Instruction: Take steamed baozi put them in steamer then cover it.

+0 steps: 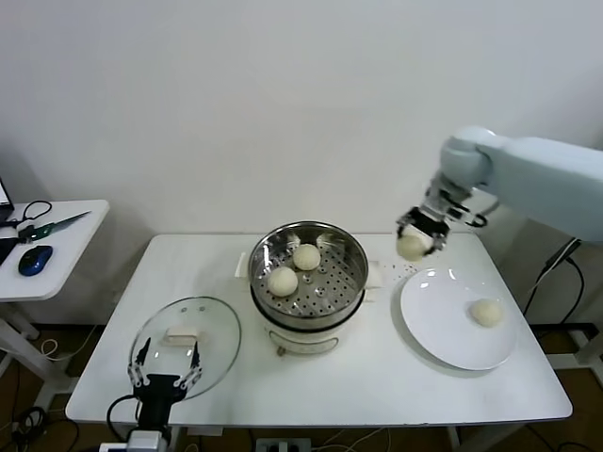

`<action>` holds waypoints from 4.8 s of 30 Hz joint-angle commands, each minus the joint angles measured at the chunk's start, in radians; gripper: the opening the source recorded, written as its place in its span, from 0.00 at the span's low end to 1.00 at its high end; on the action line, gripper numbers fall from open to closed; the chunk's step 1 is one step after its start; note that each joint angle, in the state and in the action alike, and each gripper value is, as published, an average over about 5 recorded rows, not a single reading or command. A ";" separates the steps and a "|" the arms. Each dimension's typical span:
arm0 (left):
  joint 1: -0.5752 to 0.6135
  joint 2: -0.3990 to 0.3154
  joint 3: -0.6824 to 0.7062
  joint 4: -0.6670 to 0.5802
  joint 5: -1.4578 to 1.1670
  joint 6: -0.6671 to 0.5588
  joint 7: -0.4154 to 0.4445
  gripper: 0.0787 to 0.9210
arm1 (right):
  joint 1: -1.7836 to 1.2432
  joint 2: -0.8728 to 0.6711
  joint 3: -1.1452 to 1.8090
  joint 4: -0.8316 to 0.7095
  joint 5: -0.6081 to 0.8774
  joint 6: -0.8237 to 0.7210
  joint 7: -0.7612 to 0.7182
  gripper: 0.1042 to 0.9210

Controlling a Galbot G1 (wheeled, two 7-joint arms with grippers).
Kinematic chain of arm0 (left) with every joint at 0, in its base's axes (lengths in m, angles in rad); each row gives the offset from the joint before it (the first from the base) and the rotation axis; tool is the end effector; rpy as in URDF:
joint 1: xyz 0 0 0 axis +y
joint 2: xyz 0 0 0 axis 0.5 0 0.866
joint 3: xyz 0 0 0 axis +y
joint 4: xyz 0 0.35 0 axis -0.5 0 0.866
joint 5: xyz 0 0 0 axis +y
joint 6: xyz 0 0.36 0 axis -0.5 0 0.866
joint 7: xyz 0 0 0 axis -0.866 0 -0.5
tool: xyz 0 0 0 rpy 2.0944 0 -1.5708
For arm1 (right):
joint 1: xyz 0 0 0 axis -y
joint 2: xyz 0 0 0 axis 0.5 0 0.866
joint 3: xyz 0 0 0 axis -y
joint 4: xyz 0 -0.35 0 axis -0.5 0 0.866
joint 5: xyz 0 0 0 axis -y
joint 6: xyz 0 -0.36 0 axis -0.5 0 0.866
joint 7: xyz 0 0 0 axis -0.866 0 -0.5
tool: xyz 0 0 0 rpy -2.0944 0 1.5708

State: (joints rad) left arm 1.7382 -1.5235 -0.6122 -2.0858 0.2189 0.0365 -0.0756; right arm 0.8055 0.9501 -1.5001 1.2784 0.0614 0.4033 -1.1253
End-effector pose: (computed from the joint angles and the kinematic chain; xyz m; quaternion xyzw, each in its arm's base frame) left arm 0.1314 0.0359 -0.3308 0.0534 -0.9810 -0.1566 0.1008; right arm 0.5697 -0.0118 0.0079 0.6142 -0.2283 0.7415 0.1443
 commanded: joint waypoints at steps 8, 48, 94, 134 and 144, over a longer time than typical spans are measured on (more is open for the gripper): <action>0.006 0.006 -0.016 0.005 -0.017 0.000 0.001 0.88 | -0.102 0.363 0.073 0.006 -0.061 0.112 -0.015 0.71; -0.005 0.025 -0.028 0.036 -0.047 -0.002 0.003 0.88 | -0.124 0.296 0.056 0.000 -0.065 0.119 -0.030 0.88; 0.064 0.002 -0.043 -0.009 0.008 -0.004 -0.002 0.88 | -0.788 -0.342 0.590 -0.390 -0.204 -0.401 0.056 0.88; 0.008 -0.002 -0.034 0.055 0.028 0.009 -0.011 0.88 | -0.754 -0.141 0.588 -0.635 -0.223 -0.313 0.024 0.85; 0.012 0.000 -0.030 0.052 0.031 0.011 -0.012 0.88 | -0.731 -0.154 0.578 -0.617 -0.186 -0.306 0.017 0.73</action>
State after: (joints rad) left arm 1.7484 -1.5255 -0.6434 -2.0316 0.2489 0.0467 -0.0872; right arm 0.0613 0.7959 -0.9144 0.6573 -0.1475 0.0942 -1.1021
